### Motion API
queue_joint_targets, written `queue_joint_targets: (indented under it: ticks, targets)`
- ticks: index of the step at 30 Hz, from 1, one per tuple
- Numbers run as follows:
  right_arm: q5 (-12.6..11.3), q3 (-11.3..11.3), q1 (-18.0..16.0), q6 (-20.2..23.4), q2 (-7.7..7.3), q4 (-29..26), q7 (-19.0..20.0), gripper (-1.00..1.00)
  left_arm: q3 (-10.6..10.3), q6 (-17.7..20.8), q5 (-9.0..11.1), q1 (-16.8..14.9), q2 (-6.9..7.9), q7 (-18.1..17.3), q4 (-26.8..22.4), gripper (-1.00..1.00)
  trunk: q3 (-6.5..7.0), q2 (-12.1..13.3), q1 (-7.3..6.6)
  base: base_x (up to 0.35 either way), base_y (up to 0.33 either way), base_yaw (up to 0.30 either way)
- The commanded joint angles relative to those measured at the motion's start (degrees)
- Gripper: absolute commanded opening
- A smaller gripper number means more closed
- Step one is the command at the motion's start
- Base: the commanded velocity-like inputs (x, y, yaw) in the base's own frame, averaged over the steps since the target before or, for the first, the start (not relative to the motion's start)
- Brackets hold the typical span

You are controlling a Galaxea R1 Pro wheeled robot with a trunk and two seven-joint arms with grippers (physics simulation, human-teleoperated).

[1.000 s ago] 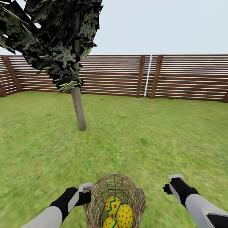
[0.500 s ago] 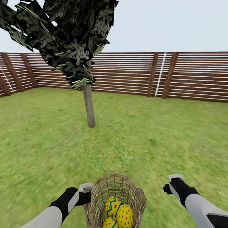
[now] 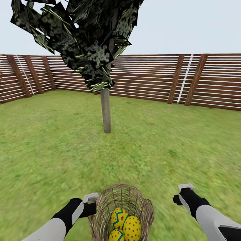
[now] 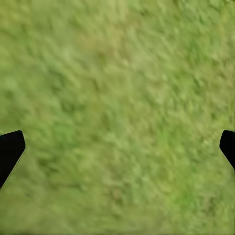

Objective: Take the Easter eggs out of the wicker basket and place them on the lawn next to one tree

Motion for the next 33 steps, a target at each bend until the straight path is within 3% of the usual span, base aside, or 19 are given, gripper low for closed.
queue_joint_targets:
  ticks: [1,18,21,27,29,30,33]
  targets:
    - [0.45,-0.44,0.00,0.30,0.03,-0.12,0.10,1.00,0.57,0.37,0.67,-0.04,-0.06,-0.06,-0.07,-1.00,-0.05,-0.03,-0.01,0.000,0.000,0.293]
    - [0.43,-0.45,0.00,0.23,0.07,-0.03,0.19,1.00,0.57,0.37,0.67,-0.04,-0.06,-0.06,-0.09,-1.00,-0.05,-0.03,-0.01,0.000,0.000,0.293]
    - [1.68,-0.51,0.00,0.23,0.40,-0.03,0.19,1.00,0.57,0.37,0.67,-0.04,-0.06,-0.06,-0.08,-1.00,-0.05,-0.03,-0.01,0.000,0.000,0.293]
    - [1.91,-0.52,0.00,0.13,0.38,-0.02,0.70,1.00,0.57,0.37,0.67,-0.04,-0.06,-0.06,-0.08,-1.00,-0.10,-0.03,-0.01,0.000,0.000,0.264]
    - [2.54,-0.48,1.74,-2.87,0.24,0.02,1.23,1.00,0.57,0.37,0.67,-0.04,-0.13,-0.06,-0.07,-1.00,-0.10,-0.03,-0.01,0.000,0.000,0.031]
    - [4.43,-0.17,2.70,-5.86,0.41,-0.02,1.32,1.00,0.57,0.37,0.65,-0.04,-0.09,-0.06,-0.10,-1.00,-0.10,-0.03,-0.01,0.000,0.000,0.004]
    - [6.05,0.00,3.21,-8.03,2.32,-0.05,1.07,1.00,0.57,0.37,0.66,-0.04,-0.10,-0.06,-0.07,-1.00,-0.10,-0.03,-0.01,0.000,0.000,0.000]
